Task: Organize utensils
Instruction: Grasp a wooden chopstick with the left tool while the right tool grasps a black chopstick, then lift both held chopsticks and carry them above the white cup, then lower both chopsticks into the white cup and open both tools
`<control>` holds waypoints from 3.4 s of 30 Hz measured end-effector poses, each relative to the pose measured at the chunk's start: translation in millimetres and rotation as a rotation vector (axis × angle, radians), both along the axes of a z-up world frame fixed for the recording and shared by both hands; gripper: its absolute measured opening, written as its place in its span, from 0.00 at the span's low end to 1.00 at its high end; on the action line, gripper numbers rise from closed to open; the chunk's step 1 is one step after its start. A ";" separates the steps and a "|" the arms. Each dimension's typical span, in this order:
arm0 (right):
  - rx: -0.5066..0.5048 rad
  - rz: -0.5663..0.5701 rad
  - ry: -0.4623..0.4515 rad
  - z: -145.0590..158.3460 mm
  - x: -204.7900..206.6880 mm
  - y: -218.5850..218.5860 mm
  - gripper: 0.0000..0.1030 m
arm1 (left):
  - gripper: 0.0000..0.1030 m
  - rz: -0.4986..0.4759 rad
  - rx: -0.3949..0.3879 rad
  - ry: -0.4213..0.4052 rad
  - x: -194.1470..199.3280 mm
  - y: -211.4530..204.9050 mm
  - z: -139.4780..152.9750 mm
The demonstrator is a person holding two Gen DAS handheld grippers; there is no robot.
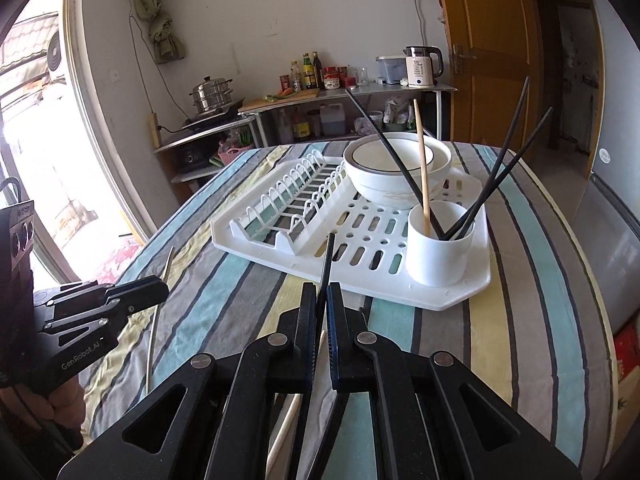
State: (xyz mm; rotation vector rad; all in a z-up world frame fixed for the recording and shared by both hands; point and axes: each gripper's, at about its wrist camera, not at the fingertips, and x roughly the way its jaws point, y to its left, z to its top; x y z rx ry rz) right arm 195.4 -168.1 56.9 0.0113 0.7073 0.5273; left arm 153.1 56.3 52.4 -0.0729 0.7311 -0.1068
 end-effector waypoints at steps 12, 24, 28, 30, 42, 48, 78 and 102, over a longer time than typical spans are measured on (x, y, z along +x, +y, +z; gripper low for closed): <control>0.068 0.001 -0.108 42.3 -40.8 -16.8 0.04 | 0.06 -0.029 -0.028 -0.083 -30.1 -9.7 38.7; 0.085 -0.019 -0.180 63.9 -58.8 -27.3 0.04 | 0.06 -0.051 -0.047 -0.117 -36.7 -15.2 53.9; 0.077 -0.022 -0.198 69.2 -62.4 -28.3 0.04 | 0.06 -0.057 -0.051 -0.121 -35.0 -17.8 57.0; 0.071 -0.024 -0.205 70.4 -63.0 -29.3 0.04 | 0.06 -0.061 -0.050 -0.124 -33.8 -20.0 58.8; 0.054 -0.048 -0.228 77.2 -61.4 -40.8 0.04 | 0.06 -0.115 -0.056 -0.133 -16.2 -43.0 71.0; 0.038 -0.063 -0.241 81.9 -55.8 -48.0 0.04 | 0.06 -0.163 -0.044 -0.139 1.1 -62.3 80.2; 0.098 -0.152 -0.302 133.1 44.8 -90.9 0.04 | 0.06 -0.190 -0.182 -0.205 186.5 -115.2 123.6; 0.092 -0.173 -0.177 80.3 109.0 -87.7 0.04 | 0.06 -0.160 -0.171 -0.173 246.3 -120.4 40.5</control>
